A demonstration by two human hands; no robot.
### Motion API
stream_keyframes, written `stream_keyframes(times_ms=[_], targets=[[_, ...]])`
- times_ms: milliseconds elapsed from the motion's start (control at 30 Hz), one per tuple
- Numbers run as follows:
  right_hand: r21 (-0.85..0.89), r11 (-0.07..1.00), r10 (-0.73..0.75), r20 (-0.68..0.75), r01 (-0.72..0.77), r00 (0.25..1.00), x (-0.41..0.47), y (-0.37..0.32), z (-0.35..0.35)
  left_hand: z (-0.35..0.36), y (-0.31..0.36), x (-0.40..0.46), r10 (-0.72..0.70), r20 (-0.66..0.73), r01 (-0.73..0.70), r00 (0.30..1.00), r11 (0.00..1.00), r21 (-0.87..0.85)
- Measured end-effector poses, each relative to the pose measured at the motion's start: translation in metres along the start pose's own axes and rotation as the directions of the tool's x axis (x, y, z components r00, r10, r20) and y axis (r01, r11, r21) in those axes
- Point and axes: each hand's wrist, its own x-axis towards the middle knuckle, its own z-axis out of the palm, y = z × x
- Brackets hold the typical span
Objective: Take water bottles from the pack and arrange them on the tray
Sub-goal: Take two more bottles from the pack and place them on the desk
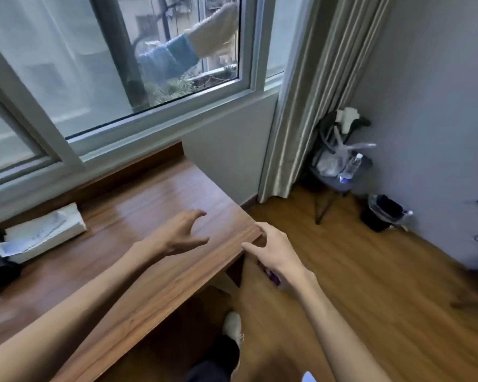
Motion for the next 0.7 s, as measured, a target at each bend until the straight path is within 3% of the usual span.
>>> stream_keyframes(times_ms=[233, 700], targets=[[0.004, 0.986, 0.166, 0.026, -0.166, 0.986, 0.067, 0.093, -0.048, 0.034, 0.062, 0.122, 0.085, 0.053, -0.085, 0.995, 0.996, -0.011], [0.064, 0.951, 0.301, 0.043, -0.304, 0.953, 0.191, 0.222, -0.108, 0.096, 0.139, 0.31, 0.04, 0.279, -0.031, 0.959, 0.999, -0.035]])
